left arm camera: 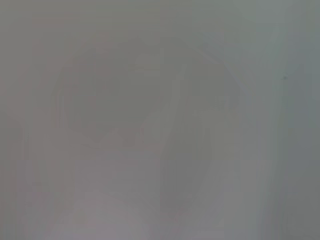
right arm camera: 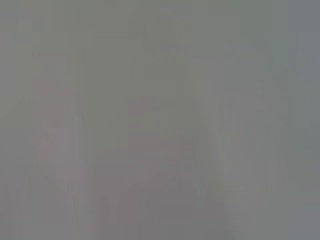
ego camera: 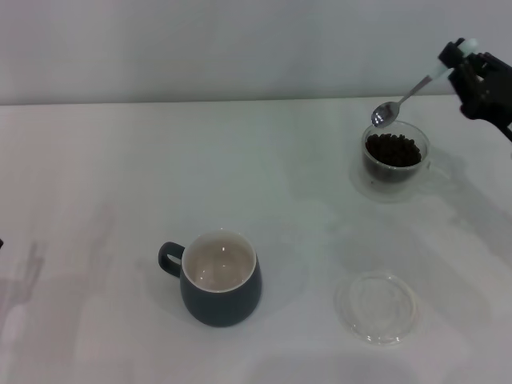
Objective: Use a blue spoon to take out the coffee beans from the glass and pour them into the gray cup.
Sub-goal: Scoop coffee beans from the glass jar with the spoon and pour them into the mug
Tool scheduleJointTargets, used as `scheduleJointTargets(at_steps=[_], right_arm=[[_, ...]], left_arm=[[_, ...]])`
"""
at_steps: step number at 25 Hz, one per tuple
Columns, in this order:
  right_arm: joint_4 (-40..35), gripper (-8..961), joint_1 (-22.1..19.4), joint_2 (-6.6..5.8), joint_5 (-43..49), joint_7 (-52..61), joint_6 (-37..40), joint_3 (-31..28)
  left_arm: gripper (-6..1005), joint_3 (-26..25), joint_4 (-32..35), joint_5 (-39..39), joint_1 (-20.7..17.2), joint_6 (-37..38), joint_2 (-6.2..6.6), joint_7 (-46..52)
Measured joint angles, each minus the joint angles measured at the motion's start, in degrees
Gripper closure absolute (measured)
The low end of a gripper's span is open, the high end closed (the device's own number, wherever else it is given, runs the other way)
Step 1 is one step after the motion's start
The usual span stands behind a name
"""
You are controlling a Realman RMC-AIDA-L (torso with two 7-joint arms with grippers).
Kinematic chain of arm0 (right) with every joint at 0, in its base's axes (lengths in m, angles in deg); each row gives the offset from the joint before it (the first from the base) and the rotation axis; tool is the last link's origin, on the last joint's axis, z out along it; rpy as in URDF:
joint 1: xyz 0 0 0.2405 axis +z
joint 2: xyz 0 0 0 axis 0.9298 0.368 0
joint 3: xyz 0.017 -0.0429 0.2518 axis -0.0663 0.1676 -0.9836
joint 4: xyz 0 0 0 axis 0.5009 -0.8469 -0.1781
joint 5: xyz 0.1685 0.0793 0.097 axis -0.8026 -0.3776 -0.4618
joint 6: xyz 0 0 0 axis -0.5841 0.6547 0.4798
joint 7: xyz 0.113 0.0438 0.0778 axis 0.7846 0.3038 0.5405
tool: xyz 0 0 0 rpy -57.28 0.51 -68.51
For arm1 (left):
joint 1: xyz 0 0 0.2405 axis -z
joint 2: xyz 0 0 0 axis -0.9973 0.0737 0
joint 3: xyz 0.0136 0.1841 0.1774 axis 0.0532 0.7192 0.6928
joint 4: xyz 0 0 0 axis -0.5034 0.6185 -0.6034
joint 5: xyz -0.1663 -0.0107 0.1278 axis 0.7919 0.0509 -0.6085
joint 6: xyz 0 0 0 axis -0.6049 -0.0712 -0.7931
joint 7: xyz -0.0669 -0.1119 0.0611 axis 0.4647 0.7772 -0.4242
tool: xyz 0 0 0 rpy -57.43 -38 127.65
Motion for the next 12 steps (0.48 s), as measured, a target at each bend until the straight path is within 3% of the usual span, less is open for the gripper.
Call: scheduleJointTargets(at_steps=[4,12], right_arm=[[-2.9,806,-0.6,0.54,2.1,-3.8,-5.7,0.0],[-3.7,806,-0.5,0.46,3.9,-6.5,-12.7,-0.2]], left_arm=[[137,0.0,0.0,0.3,0.4,-0.4,0.0,0.0],[138,0.0,0.1,0.5,0.7,-0.4,0.0,0.0]])
